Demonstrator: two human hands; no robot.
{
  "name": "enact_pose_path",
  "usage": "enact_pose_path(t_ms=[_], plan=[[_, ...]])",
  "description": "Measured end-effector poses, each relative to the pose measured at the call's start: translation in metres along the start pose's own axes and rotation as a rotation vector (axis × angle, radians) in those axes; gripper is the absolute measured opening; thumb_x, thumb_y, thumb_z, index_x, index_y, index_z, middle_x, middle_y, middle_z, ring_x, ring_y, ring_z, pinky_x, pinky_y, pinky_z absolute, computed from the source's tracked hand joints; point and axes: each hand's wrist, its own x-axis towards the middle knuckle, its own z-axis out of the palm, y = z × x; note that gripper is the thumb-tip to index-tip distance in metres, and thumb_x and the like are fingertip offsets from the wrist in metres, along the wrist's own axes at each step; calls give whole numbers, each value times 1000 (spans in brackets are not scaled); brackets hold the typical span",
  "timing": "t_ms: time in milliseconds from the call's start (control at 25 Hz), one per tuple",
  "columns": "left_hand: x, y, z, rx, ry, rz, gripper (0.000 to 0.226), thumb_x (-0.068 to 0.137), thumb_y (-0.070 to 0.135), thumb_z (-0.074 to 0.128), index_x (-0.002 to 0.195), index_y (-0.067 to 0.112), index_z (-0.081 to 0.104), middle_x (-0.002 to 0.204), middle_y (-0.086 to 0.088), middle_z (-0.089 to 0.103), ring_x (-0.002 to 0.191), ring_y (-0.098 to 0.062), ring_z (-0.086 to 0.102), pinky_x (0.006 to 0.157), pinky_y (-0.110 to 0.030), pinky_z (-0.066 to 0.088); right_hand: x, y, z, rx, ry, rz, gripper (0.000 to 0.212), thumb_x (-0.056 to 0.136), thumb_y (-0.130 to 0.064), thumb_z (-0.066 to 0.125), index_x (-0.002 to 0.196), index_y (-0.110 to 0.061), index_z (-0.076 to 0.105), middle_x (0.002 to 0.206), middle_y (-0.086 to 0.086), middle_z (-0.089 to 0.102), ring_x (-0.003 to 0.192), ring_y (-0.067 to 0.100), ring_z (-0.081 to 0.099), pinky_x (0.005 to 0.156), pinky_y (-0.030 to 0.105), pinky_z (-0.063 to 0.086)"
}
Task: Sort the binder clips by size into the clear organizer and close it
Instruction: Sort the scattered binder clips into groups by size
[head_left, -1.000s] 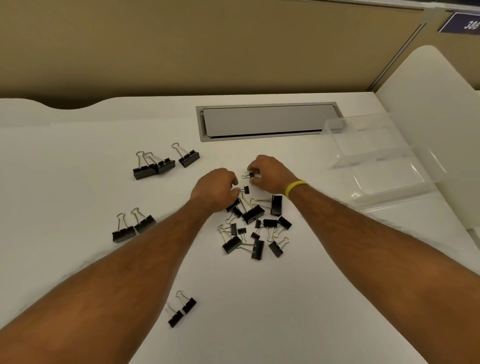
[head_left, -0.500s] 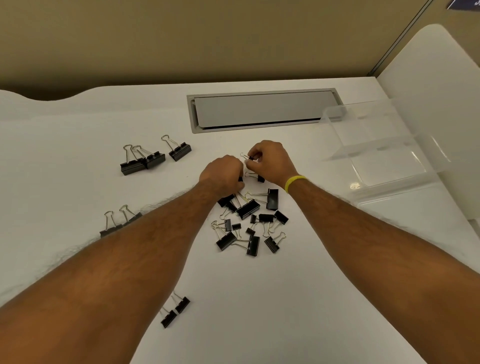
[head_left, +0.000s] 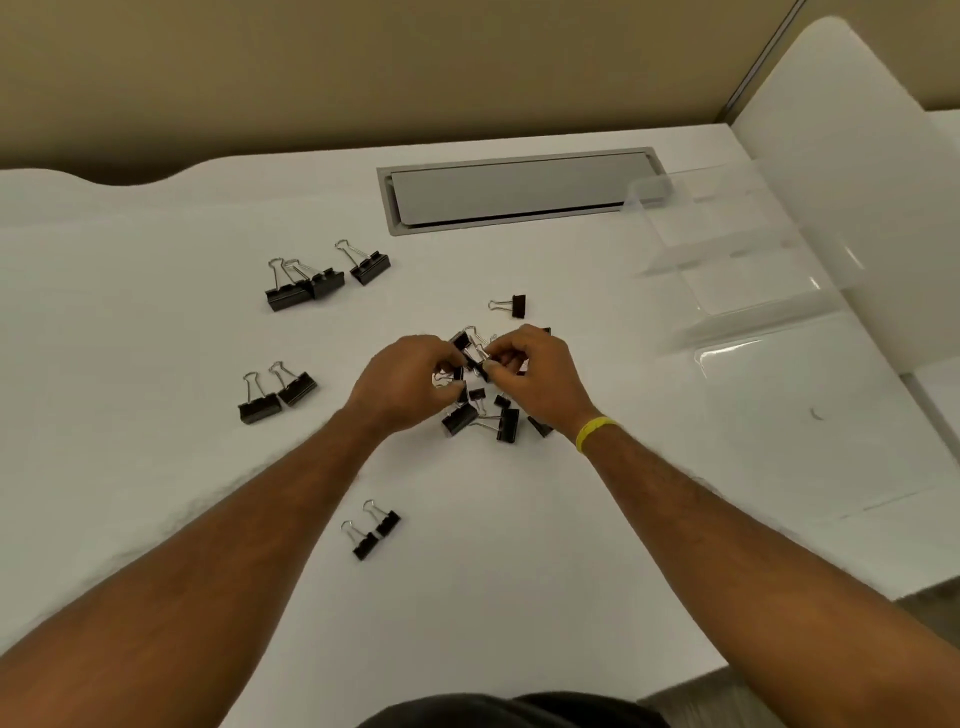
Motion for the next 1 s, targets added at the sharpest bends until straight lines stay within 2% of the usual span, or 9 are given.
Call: enact_pose_path(t_ms=[120,320,400,520,640,760,1000], plan=[[-37,4,15,58,-45,21,24,81,32,70,105,25,69,98,6,68,93,-15,60,79,-35,50,-46,-1,10,-55,-21,-12,11,80,-20,72,90,-16,71,81,-4,59,67,9,56,62,25,50],[-79,21,43,145,-148,30,29,84,39,67,108,24,69,102,5,68,94,-14,62,77,-30,49,-104,5,20,-218,-109,-1,17,81,-27,70,94,-15,70,83,-8,57,75,5,52,67,19,43],[-89,27,54,201,-192,63,28,85,38,64,107,23,68,102,4,67,94,-16,62,77,-32,49,-121,6,20,-233,-143,10,18,83,-28,69,95,-15,70,85,-7,58,73,2,51,65,15,40],[-98,30,62,232,-237,120,26,86,34,63,109,22,67,107,4,65,98,-17,59,79,-31,47,-138,8,20,-243,-182,21,19,84,-29,68,99,-17,69,88,-5,61,71,2,49,65,17,42],[-98,27,59,225,-223,157,34,83,36,67,114,22,66,111,4,64,102,-16,58,81,-30,45,-145,10,14,-247,-194,45,22,85,-28,67,105,-19,67,90,-7,60,75,4,52,69,21,48],[-94,19,50,209,-193,147,38,81,39,70,115,23,65,115,7,63,107,-14,57,85,-28,44,-144,15,6,-237,-176,74,20,86,-21,63,106,-18,67,92,-8,60,79,4,54,72,19,48],[-79,9,44,161,-65,103,28,87,34,63,113,23,64,107,5,64,98,-15,59,83,-30,46,-124,19,-7,-231,-126,73,17,86,-19,63,103,-20,67,88,-10,59,73,10,56,71,25,52]])
